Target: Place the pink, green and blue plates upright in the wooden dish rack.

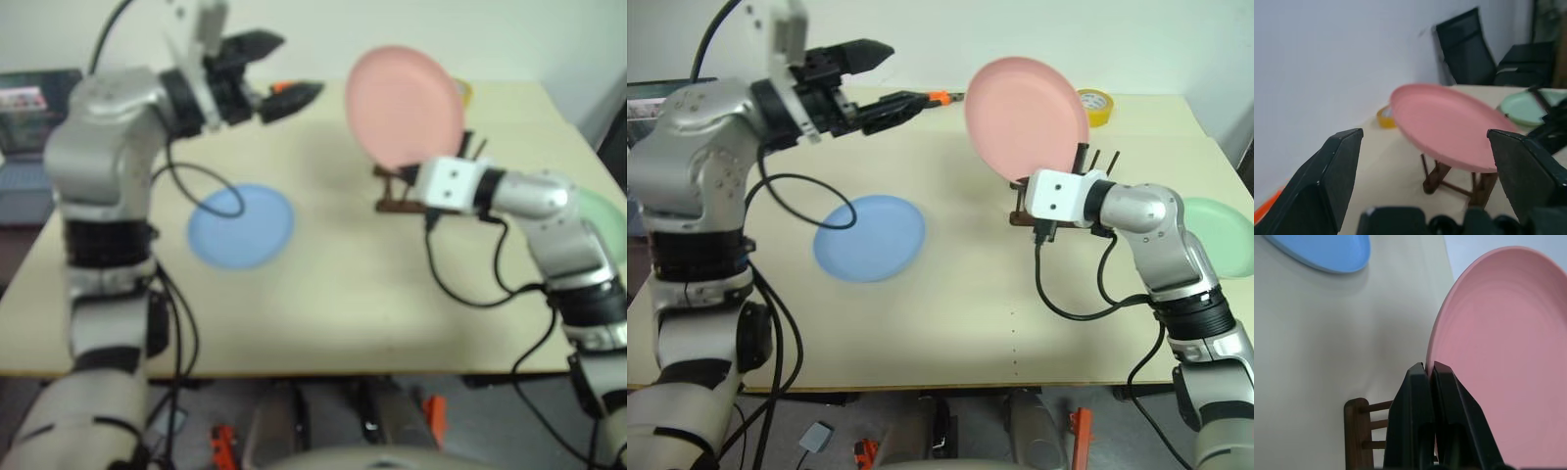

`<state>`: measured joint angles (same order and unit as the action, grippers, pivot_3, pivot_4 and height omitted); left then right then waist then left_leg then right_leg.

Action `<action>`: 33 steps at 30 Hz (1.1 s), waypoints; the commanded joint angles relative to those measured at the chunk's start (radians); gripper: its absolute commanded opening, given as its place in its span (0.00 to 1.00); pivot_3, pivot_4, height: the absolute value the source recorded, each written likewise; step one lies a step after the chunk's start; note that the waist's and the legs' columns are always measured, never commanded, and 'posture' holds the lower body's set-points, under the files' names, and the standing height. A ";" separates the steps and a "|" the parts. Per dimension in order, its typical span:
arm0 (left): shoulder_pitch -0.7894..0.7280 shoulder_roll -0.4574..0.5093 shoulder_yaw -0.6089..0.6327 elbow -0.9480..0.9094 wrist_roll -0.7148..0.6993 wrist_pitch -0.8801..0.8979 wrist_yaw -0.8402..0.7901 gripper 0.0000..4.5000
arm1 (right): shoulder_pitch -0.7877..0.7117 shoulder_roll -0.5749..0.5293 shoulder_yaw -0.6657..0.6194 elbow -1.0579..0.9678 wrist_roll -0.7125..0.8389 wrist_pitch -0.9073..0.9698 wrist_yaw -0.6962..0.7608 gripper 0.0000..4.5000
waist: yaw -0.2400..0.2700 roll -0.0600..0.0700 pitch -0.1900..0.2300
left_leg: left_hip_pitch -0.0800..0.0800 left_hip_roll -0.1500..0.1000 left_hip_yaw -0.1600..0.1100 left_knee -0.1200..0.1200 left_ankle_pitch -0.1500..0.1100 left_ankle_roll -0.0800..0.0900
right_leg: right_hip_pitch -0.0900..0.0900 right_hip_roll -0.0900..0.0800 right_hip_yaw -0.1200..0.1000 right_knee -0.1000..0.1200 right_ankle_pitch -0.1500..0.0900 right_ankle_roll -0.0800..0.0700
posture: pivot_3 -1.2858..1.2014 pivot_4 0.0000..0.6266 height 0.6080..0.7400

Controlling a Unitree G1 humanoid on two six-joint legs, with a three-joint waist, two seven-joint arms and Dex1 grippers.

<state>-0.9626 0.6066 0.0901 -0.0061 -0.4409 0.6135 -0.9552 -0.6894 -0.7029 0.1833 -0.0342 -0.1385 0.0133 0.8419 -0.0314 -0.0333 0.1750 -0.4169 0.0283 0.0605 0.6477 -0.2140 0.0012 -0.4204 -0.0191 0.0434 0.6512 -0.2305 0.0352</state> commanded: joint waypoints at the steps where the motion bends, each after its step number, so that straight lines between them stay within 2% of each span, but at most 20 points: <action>1: 0.056 0.023 0.013 -0.061 -0.029 -0.055 -0.051 0.99 | -0.043 0.008 -0.097 -0.008 0.078 0.023 -0.017 0.00 | 0.000 0.000 0.000 | 0.000 0.000 0.000 0.000 0.000 0.000 | 0.000 0.000 0.000 0.000 0.000 0.000 | 0.52 0.24 1.00; 10: 0.096 0.009 -0.038 -0.078 -0.023 -0.113 -0.072 0.99 | -0.128 0.033 -0.263 -0.002 0.307 0.262 -0.025 0.00 | 0.002 0.000 0.000 | 0.001 0.000 0.000 0.003 0.000 0.000 | 0.000 0.000 0.000 0.005 0.000 -0.001 | 0.52 0.24 1.00; 18: 0.113 0.019 -0.051 -0.080 -0.017 -0.133 -0.077 0.99 | -0.287 0.026 -0.412 0.067 0.512 0.415 -0.034 0.00 | -0.002 0.000 0.000 | 0.002 0.001 -0.001 0.002 0.000 0.000 | -0.001 0.001 0.000 0.008 -0.002 -0.003 | 0.52 0.24 1.00; 28: 0.208 0.068 -0.024 -0.154 -0.042 -0.131 -0.080 0.99 | -0.465 -0.008 -0.627 0.402 0.781 0.698 -0.065 0.00 | -0.001 0.000 0.000 | 0.001 0.000 0.000 0.000 0.000 0.000 | -0.001 0.000 0.000 0.007 -0.002 -0.004 | 0.52 0.24 1.00; 33: 0.231 0.077 -0.023 -0.182 -0.048 -0.117 -0.064 0.99 | -0.484 -0.056 -0.693 0.518 0.896 0.861 -0.021 0.00 | -0.001 0.000 0.000 | 0.001 0.000 0.000 -0.001 0.000 0.000 | -0.001 0.000 -0.001 0.006 -0.003 -0.005 | 0.52 0.24 1.00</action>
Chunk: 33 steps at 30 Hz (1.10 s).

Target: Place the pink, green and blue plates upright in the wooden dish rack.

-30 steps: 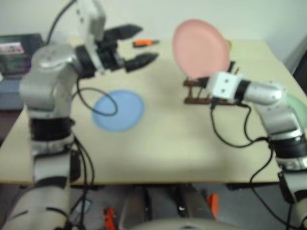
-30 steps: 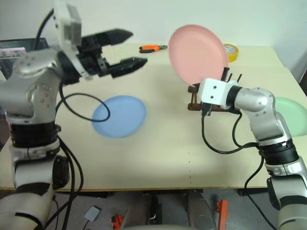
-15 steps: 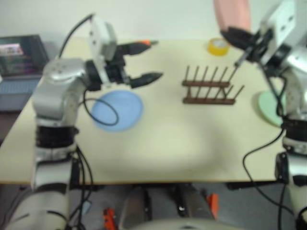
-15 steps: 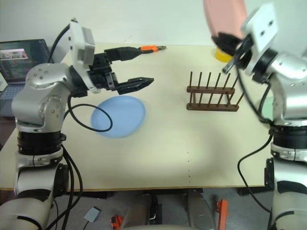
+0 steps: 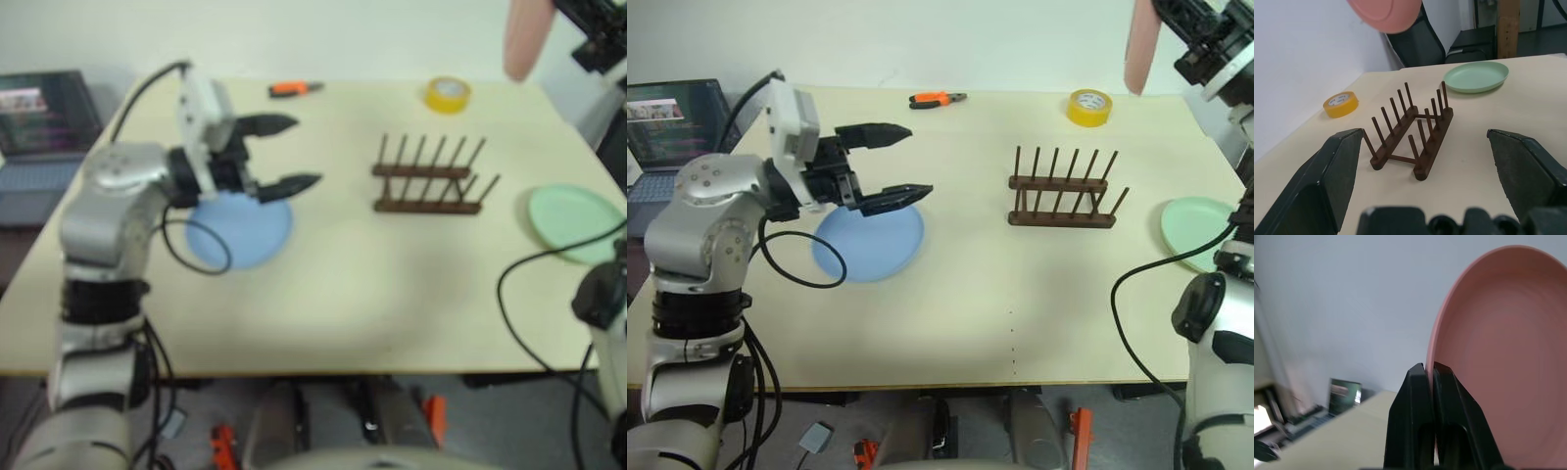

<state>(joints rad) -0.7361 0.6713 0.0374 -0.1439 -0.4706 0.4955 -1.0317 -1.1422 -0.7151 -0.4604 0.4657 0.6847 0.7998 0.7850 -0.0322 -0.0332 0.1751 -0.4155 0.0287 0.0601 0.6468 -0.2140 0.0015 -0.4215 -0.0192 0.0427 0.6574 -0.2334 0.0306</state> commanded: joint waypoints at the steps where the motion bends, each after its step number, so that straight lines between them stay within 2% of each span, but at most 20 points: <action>1: 0.009 0.015 0.029 -0.049 -0.019 0.003 0.015 0.99 | -0.022 -0.056 -0.048 0.028 0.088 0.105 0.059 0.00 | 0.000 0.000 0.000 | 0.000 0.000 0.000 0.000 0.000 0.000 | 0.000 0.000 0.000 0.000 0.000 0.000 | 0.52 0.24 1.00; 9: 0.027 0.037 0.034 -0.077 -0.030 0.027 0.024 0.99 | 0.014 -0.124 -0.038 0.136 0.075 0.159 0.122 0.00 | -0.001 0.000 0.000 | 0.000 0.000 0.000 -0.001 0.000 0.000 | 0.000 0.000 0.000 -0.001 0.000 0.001 | 0.52 0.24 1.00; 21: 0.062 0.077 0.058 -0.137 -0.110 0.046 -0.024 0.99 | 0.081 -0.112 -0.030 0.113 0.081 0.199 0.156 0.00 | 0.000 0.000 0.000 | 0.000 0.000 0.000 -0.001 0.000 0.000 | 0.000 0.001 0.000 -0.002 -0.001 0.001 | 0.52 0.24 1.00; 33: 0.067 0.100 0.057 -0.152 -0.125 0.072 -0.011 0.99 | 0.115 -0.119 -0.025 0.142 0.065 0.184 0.195 0.00 | -0.001 0.000 0.000 | -0.001 0.000 0.000 -0.001 0.000 0.000 | 0.000 0.001 0.000 -0.002 -0.002 0.003 | 0.52 0.24 1.00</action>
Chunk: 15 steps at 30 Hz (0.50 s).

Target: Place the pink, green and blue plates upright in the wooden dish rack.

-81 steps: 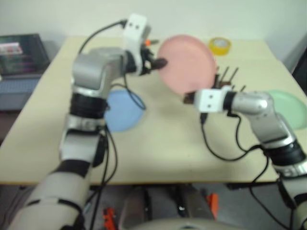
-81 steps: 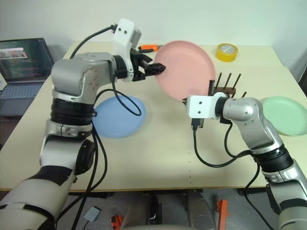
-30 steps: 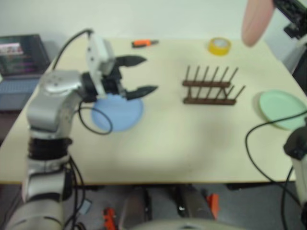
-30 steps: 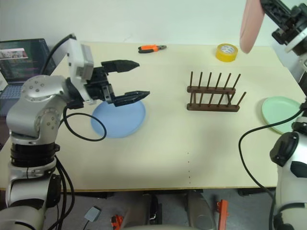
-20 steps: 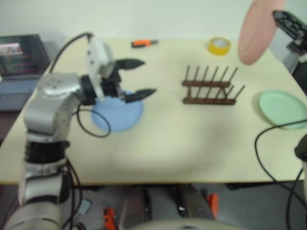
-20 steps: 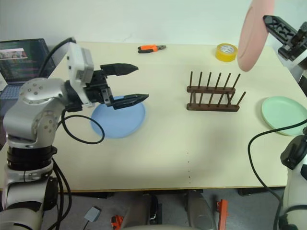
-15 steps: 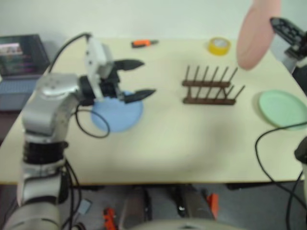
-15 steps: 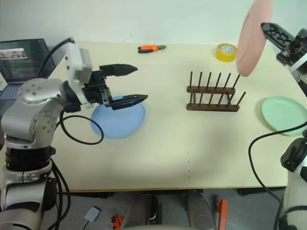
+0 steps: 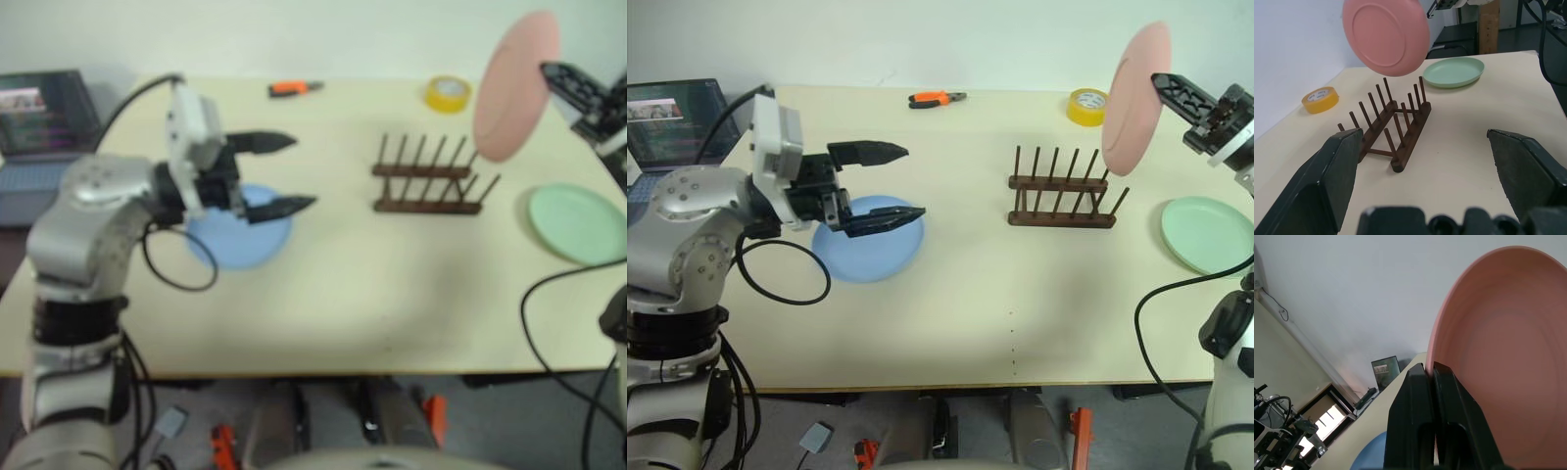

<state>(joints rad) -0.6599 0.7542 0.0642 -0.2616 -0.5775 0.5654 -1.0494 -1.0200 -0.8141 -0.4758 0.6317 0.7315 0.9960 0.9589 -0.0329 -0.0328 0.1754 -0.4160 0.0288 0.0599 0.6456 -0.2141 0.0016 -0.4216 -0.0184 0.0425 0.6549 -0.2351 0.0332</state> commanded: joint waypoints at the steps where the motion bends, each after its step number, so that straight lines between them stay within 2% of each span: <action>1: -0.008 0.019 0.030 -0.036 -0.019 0.003 0.007 0.99 | -0.005 -0.020 -0.010 -0.027 0.018 -0.011 0.022 0.00 | 0.000 0.000 0.000 | 0.000 0.000 0.000 0.000 0.000 0.000 | 0.000 0.000 0.000 0.000 0.000 0.000 | 0.52 0.24 1.00; 15: -0.001 0.026 0.025 -0.046 -0.025 0.011 0.011 0.99 | 0.013 -0.024 -0.011 -0.037 0.002 -0.036 -0.008 0.00 | 0.000 0.000 0.000 | 0.000 0.000 0.000 0.000 0.000 0.000 | 0.000 0.000 0.000 0.000 -0.001 0.002 | 0.52 0.24 1.00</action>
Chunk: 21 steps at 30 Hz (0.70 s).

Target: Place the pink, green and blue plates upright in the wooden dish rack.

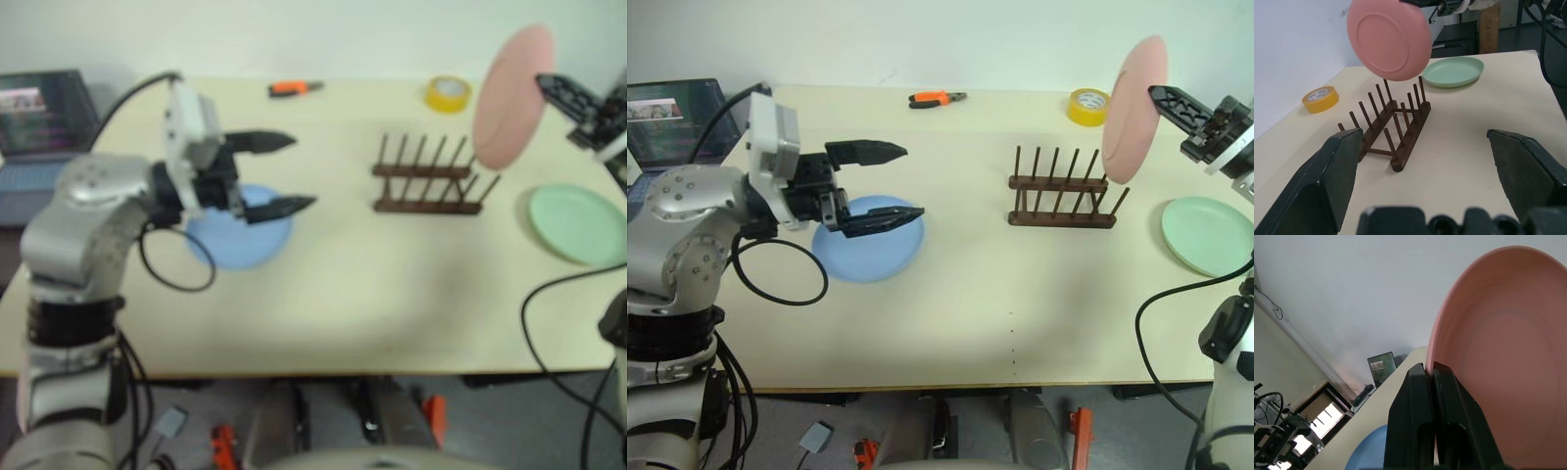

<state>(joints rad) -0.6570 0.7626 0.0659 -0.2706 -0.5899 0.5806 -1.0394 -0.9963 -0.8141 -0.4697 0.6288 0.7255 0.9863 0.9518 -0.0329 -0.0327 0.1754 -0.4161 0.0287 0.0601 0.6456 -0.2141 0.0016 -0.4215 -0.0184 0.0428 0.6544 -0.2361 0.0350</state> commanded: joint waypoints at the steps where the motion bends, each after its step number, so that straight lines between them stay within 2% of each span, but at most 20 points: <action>1: -0.003 0.017 0.023 -0.039 -0.013 -0.004 0.001 0.99 | -0.010 -0.028 -0.018 -0.031 0.006 -0.028 -0.002 0.00 | 0.000 0.000 0.000 | 0.000 0.000 0.000 0.000 0.000 0.000 | 0.000 0.000 0.000 0.000 0.000 0.000 | 0.52 0.24 1.00; 10: 0.000 0.015 0.018 -0.043 -0.012 -0.001 0.004 0.99 | 0.021 -0.038 0.015 -0.027 -0.030 -0.046 -0.003 0.00 | 0.000 0.000 0.000 | 0.000 0.000 0.000 0.000 0.000 0.000 | 0.000 0.000 0.000 -0.001 0.000 0.000 | 0.52 0.24 1.00; 21: -0.001 0.012 0.015 -0.042 -0.012 0.000 0.005 0.99 | 0.027 -0.025 -0.003 -0.042 -0.011 -0.053 0.011 0.00 | -0.001 0.000 0.000 | 0.000 0.000 0.000 0.000 0.000 0.000 | 0.001 0.000 0.000 -0.003 0.001 0.001 | 0.52 0.24 1.00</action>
<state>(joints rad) -0.6478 0.7625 0.0659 -0.2804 -0.5902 0.5828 -1.0370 -0.9574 -0.8278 -0.4474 0.6296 0.6891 0.9552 0.9458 -0.0336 -0.0325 0.1755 -0.4166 0.0289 0.0603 0.6452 -0.2142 0.0016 -0.4209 -0.0183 0.0429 0.6509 -0.2353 0.0363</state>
